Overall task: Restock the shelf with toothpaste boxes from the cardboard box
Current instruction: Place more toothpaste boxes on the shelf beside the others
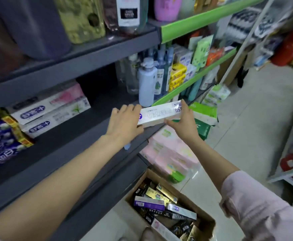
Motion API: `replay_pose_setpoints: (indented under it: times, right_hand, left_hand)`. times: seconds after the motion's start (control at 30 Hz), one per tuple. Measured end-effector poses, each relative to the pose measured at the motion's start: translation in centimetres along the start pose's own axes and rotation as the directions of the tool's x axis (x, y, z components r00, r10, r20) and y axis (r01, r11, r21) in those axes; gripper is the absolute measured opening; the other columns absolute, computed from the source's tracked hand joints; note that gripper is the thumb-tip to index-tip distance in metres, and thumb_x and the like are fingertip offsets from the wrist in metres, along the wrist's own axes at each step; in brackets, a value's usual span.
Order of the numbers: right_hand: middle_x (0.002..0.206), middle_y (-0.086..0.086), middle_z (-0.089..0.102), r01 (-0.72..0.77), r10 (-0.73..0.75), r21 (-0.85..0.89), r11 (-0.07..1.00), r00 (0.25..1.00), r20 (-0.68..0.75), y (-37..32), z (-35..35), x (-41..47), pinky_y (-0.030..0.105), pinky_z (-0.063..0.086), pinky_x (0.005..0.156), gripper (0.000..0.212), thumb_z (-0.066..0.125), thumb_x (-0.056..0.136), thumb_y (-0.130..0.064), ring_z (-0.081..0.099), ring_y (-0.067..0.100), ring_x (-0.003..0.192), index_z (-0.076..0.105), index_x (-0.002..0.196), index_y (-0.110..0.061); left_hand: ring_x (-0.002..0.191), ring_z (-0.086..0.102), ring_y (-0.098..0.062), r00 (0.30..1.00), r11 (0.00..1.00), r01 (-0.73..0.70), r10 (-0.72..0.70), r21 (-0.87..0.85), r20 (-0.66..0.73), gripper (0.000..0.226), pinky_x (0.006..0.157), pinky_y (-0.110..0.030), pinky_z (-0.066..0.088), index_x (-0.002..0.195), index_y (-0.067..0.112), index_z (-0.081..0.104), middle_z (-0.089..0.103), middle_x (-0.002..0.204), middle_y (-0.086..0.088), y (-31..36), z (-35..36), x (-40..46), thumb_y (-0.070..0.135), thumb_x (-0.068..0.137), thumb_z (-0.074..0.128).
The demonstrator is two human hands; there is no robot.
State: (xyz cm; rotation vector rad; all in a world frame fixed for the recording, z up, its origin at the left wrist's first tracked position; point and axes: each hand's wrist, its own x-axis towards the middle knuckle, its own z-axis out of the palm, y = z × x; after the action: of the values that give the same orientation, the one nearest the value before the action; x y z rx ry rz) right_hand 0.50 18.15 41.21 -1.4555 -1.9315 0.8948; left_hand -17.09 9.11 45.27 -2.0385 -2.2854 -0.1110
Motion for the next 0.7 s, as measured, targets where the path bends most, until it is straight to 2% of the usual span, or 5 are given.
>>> replay_pose_setpoints:
  times: [0.1,0.3,0.37,0.47,0.7]
  right_hand:
    - [0.14,0.016,0.035,0.054,-0.054,0.008,0.999,0.997,0.05,-3.8,0.6,-0.5,0.022,0.03,0.097,0.087,0.073,0.082,-0.02,0.036,0.027,0.13,0.02,0.149,-0.009]
    - [0.127,0.017,0.044,0.183,-0.182,0.002,0.983,0.973,0.143,-9.9,4.9,-0.7,0.024,0.034,0.093,0.076,0.07,0.084,-0.024,0.047,0.03,0.118,0.027,0.146,-0.011]
    - [0.129,0.017,0.042,0.218,-0.213,-0.003,0.976,0.954,0.211,-11.3,6.7,-0.6,0.015,0.029,0.081,0.073,0.067,0.086,-0.021,0.044,0.029,0.118,0.027,0.146,-0.01]
    - [0.126,0.017,0.044,0.29,-0.281,0.014,0.957,0.912,0.298,-12.7,9.5,-0.2,0.013,0.028,0.078,0.067,0.065,0.087,-0.014,0.043,0.031,0.118,0.03,0.144,-0.009]
    - [0.132,0.015,0.046,0.315,-0.278,0.016,0.949,0.812,0.513,-14.0,15.7,1.8,0.023,0.038,0.095,0.063,0.06,0.09,-0.018,0.049,0.028,0.12,0.032,0.146,-0.012]
  left_hand:
    - [0.11,0.049,-0.024,0.996,0.992,0.088,-0.085,-0.089,0.029,0.052,0.083,-0.036,0.033,0.126,0.022,0.043,0.049,0.119,0.0,-3.3,-2.4,-1.7,0.043,0.083,0.061]
    - [0.119,0.047,-0.026,0.94,0.92,0.34,-0.329,-0.195,0.088,0.05,0.096,-0.044,0.037,0.133,0.026,0.044,0.052,0.128,-0.001,-9.5,-4.4,-5.6,0.034,0.087,0.063]
    - [0.123,0.042,-0.027,0.909,0.89,0.418,-0.408,-0.183,0.091,0.052,0.099,-0.043,0.034,0.137,0.029,0.042,0.049,0.134,-0.001,-11.0,-4.1,-6.7,0.034,0.089,0.06]
    - [0.128,0.035,-0.028,0.842,0.823,0.54,-0.527,-0.179,0.116,0.055,0.104,-0.045,0.033,0.143,0.03,0.036,0.041,0.14,-0.003,-13.3,-2.8,-7.9,0.035,0.092,0.056]
    - [0.132,0.033,-0.031,0.694,0.664,0.717,-0.71,-0.215,0.12,0.059,0.109,-0.042,0.034,0.143,0.022,0.038,0.037,0.142,-0.011,-17.9,1.9,-7.7,0.027,0.089,0.061]
